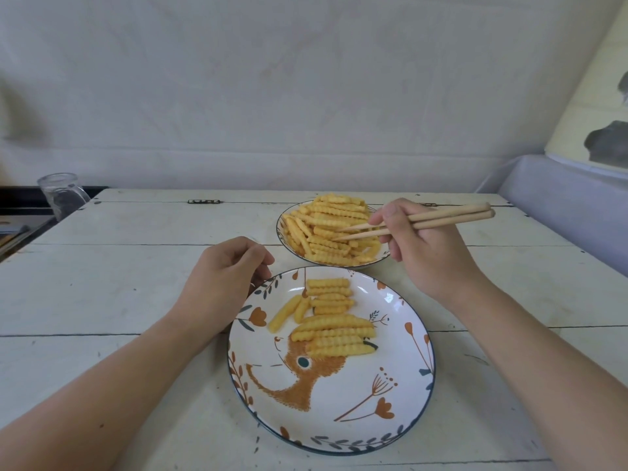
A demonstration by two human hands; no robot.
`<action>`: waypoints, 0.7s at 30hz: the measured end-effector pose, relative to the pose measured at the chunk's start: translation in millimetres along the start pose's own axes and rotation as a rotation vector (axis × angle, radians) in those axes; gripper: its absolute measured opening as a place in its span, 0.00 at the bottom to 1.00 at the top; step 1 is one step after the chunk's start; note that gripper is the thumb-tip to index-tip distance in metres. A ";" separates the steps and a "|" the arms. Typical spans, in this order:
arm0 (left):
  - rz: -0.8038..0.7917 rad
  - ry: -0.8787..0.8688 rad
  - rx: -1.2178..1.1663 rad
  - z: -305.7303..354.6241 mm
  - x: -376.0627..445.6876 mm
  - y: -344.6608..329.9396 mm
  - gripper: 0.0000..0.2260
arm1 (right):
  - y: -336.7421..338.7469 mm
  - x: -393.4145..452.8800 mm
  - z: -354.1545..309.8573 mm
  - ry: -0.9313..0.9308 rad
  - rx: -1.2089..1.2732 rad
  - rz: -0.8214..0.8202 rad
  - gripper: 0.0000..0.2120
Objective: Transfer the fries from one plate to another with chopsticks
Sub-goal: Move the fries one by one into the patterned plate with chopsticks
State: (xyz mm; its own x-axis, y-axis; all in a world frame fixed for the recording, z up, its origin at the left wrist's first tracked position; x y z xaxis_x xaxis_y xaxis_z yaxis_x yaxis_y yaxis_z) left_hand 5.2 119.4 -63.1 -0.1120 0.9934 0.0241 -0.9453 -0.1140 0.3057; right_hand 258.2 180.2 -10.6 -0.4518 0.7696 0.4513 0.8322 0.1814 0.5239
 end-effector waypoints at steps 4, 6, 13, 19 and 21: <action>-0.002 0.001 0.008 0.0 -0.4 0.9 0.13 | 5.1 -0.4 -1.3 -0.013 0.085 0.069 0.18; -0.004 0.006 0.009 -0.3 -0.2 0.8 0.13 | 13.3 -1.4 -5.1 -0.020 0.195 0.143 0.22; -0.006 0.002 0.000 -0.5 -0.3 -0.6 0.13 | 46.1 -3.6 -25.3 -0.162 0.226 0.213 0.31; -0.009 0.008 -0.001 -1.0 0.5 -1.1 0.13 | 52.3 -5.2 -16.7 -0.365 0.116 0.115 0.28; -0.009 0.011 0.001 -1.0 0.8 -0.9 0.13 | 50.6 -5.1 -13.9 -0.412 0.105 0.068 0.27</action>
State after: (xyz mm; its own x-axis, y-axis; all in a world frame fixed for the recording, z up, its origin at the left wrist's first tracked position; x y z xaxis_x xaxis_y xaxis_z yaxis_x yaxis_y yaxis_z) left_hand 5.7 120.3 -64.3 -0.1064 0.9943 0.0111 -0.9460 -0.1046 0.3067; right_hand 298.1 176.9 23.6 -0.2467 0.9582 0.1446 0.8935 0.1671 0.4169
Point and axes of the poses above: each hand's wrist, its own x-axis towards the middle knuckle, its own y-axis out of the back of the hand, z = x × y, the point moved 6 cm from there along x, towards the middle knuckle, and after that the axes turned 14 degrees about -z, right-handed, at the moved point
